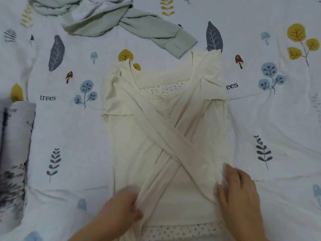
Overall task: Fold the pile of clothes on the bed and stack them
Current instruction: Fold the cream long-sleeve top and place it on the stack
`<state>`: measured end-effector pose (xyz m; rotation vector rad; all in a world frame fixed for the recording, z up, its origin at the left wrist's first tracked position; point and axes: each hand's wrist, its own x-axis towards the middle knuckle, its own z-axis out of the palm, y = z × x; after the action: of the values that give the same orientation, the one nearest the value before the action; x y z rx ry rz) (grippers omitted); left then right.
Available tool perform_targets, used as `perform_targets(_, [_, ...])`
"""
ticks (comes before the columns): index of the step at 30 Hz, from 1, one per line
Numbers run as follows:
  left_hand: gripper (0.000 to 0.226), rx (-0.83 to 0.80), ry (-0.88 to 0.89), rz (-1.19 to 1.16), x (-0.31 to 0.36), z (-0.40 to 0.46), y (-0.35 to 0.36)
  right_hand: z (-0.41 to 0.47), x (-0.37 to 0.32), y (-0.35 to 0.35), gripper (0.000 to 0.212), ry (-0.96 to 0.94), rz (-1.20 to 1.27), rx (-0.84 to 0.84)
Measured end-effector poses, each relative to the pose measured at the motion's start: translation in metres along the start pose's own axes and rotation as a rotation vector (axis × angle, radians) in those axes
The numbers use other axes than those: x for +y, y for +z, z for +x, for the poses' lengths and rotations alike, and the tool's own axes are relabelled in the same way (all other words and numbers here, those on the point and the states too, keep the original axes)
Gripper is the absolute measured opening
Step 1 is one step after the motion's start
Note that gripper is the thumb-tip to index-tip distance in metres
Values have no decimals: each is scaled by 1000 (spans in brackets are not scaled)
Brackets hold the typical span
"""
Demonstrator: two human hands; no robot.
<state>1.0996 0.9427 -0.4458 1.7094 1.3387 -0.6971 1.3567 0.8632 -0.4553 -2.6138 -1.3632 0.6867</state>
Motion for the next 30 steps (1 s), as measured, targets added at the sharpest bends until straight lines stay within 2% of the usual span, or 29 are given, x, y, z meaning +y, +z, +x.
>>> perform_targets(2, [16,-90,78,-511,-3,-5,-14,-1,2,-2,63,12,-9,-21])
perform_targets(3, [19,-69,102,-707,-4,-6,-20,-1,3,-1,64,18,-14,-30])
perform_targets(4, [23,10,91,-784,-7,-5,-21,-2,2,-1,65,29,-16,-42])
perform_targets(5, [26,141,58,-714,-10,-2,-19,-3,3,-1,66,36,-18,-55])
perform_targets(7, [37,417,-72,-273,-14,0,-9,-5,4,-2,68,54,-25,-113])
perform_targets(8, [45,533,-82,-97,-15,-1,-3,-6,4,-4,68,56,-18,-132])
perform_targets(10, [44,691,85,52,-18,-6,11,-9,7,-9,57,-11,0,-71])
perform_targets(12, [41,856,289,98,-27,-15,24,-13,18,-16,42,-172,-56,36])
perform_targets(13, [41,869,385,147,-32,-18,31,-15,27,-18,45,-295,-104,85])
perform_targets(15, [37,812,569,325,-44,-23,44,-21,43,-22,49,-546,-161,112])
perform_targets(16, [36,767,617,433,-50,-24,51,-22,52,-21,51,-680,-220,74])
perform_targets(18, [33,695,609,581,-57,-24,57,-18,70,-20,51,-891,-378,-69])
perform_targets(19, [34,689,585,616,-58,-24,57,-14,72,-19,52,-939,-429,-118])
perform_targets(21, [35,675,561,628,-59,-23,53,-8,72,-21,62,-949,-450,-178])
perform_targets(23, [35,624,513,602,-58,-23,47,-2,70,-24,64,-962,-448,-167])
perform_targets(28, [41,419,403,543,-43,-36,37,10,61,-33,46,-1008,-363,-138])
perform_targets(30, [55,326,353,491,-41,-37,16,16,54,-39,61,-1013,-323,-109])
